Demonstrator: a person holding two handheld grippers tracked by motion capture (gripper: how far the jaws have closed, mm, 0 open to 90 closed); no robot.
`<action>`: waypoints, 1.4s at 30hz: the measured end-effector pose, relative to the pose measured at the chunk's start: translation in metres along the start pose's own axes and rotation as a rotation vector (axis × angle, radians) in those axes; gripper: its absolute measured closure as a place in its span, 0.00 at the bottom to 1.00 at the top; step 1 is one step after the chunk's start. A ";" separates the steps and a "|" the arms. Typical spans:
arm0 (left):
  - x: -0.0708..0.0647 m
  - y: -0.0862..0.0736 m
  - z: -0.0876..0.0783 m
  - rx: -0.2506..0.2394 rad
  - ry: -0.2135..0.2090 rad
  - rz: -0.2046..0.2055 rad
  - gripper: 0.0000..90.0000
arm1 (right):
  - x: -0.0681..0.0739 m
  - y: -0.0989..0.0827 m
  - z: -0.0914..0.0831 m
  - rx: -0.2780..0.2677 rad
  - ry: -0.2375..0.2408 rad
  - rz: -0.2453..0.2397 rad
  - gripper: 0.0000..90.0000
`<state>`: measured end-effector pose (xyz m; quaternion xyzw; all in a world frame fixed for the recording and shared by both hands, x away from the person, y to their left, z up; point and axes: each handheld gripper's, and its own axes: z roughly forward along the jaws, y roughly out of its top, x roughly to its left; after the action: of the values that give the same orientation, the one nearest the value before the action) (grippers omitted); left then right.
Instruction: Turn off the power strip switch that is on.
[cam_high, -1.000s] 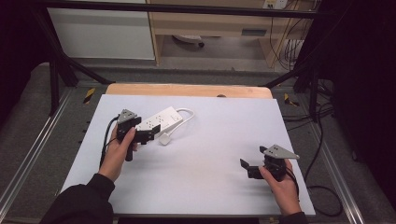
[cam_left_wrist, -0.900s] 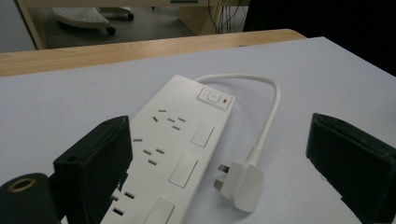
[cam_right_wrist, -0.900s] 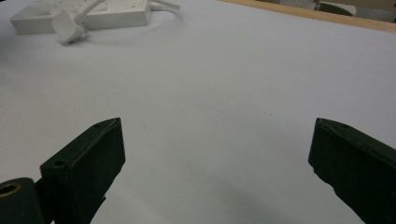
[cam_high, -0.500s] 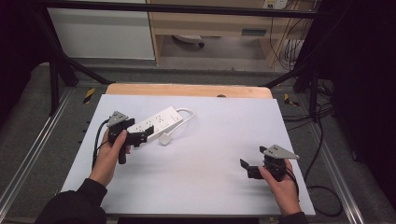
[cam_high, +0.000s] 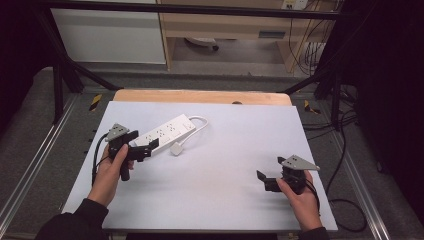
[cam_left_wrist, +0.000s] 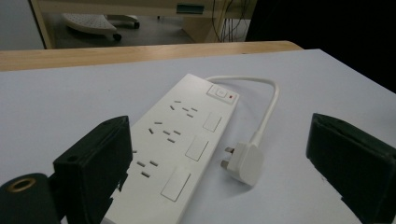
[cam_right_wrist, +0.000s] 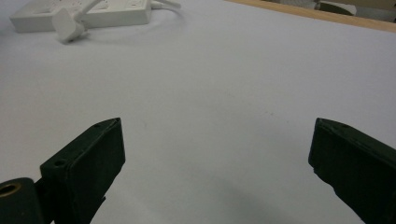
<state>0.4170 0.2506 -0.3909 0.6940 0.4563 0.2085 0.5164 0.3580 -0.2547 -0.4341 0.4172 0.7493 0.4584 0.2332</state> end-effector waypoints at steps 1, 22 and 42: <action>0.000 0.000 -0.001 -0.002 0.000 -0.002 0.08 | 0.000 0.000 0.000 0.000 0.000 0.000 0.05; 0.004 -0.014 -0.022 -0.003 0.008 0.002 0.08 | 0.001 0.000 0.000 0.001 -0.002 -0.004 0.05; -0.016 -0.061 -0.064 0.037 -0.026 0.011 0.08 | 0.001 0.000 0.001 0.007 -0.007 -0.007 0.04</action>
<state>0.3347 0.2741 -0.4185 0.7085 0.4497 0.1937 0.5081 0.3584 -0.2530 -0.4348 0.4172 0.7515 0.4535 0.2358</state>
